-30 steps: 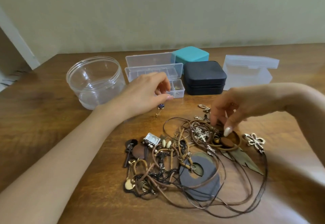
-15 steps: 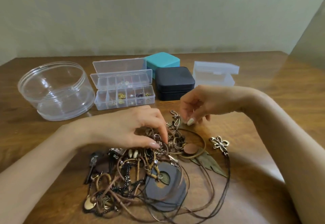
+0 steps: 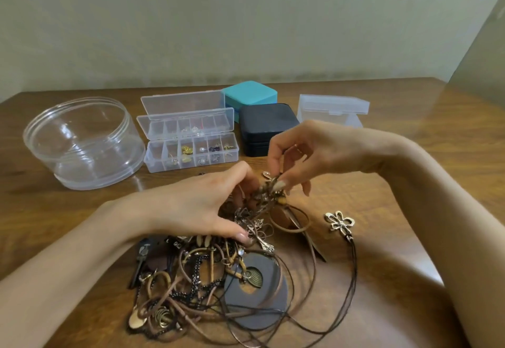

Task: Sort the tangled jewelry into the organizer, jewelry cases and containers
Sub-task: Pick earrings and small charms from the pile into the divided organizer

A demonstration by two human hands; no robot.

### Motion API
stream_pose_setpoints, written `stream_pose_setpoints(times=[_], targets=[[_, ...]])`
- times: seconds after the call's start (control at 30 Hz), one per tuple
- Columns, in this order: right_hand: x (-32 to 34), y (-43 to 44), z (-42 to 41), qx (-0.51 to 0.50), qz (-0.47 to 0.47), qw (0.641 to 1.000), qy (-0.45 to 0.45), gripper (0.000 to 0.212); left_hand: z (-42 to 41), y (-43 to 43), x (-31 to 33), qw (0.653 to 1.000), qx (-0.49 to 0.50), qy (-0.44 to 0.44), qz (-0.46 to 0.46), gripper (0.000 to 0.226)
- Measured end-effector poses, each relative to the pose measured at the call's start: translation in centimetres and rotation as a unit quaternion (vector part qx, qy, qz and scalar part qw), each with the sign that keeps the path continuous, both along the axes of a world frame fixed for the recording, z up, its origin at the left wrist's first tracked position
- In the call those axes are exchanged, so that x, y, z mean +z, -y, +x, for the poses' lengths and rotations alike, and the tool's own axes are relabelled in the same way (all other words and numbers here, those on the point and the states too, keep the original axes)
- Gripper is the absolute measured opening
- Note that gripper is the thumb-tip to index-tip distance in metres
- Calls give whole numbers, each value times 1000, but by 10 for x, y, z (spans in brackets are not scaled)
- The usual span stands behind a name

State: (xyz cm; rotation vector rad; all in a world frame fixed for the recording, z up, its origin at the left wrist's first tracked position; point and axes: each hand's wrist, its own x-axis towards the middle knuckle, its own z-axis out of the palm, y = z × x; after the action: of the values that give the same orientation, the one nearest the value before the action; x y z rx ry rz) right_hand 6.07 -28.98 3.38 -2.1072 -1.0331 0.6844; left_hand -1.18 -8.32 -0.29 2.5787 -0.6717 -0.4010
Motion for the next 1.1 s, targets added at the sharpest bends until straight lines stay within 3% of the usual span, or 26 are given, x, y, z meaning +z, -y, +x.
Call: stream_pose_setpoints(times=[0.13, 0.3, 0.4, 0.5, 0.63, 0.8, 0.87, 0.97, 1.1], targets=[[0, 5, 5, -13, -12, 1000, -20, 10, 0, -1, 1, 1000, 5, -18, -15, 57], [-3, 14, 13, -16, -166, 986, -22, 11, 1, -3, 1, 999, -6, -30, -40, 47], [-7, 11, 14, -30, -206, 978, 3, 15, 3, -4, 1, 999, -22, -11, -42, 29], [-5, 9, 12, -39, -175, 982, 52, 15, 4, -7, 2, 999, -43, 21, -18, 14], [0, 3, 4, -22, -58, 994, 91, 18, 8, -15, 9, 994, -5, 93, -49, 11], [-17, -22, -10, 82, -156, 979, 101, 23, 11, -21, 16, 978, 62, 159, -119, 13], [-19, -23, -9, 74, -171, 975, 120, 20, 11, -25, 17, 986, 49, 135, -90, 14], [-13, -17, -7, 70, -145, 980, 118, 23, 8, -31, 19, 1000, 16, 9, -4, 30], [-12, -26, -20, 176, -87, 980, 45, 27, 6, -35, 18, 992, -6, -85, 90, 50]])
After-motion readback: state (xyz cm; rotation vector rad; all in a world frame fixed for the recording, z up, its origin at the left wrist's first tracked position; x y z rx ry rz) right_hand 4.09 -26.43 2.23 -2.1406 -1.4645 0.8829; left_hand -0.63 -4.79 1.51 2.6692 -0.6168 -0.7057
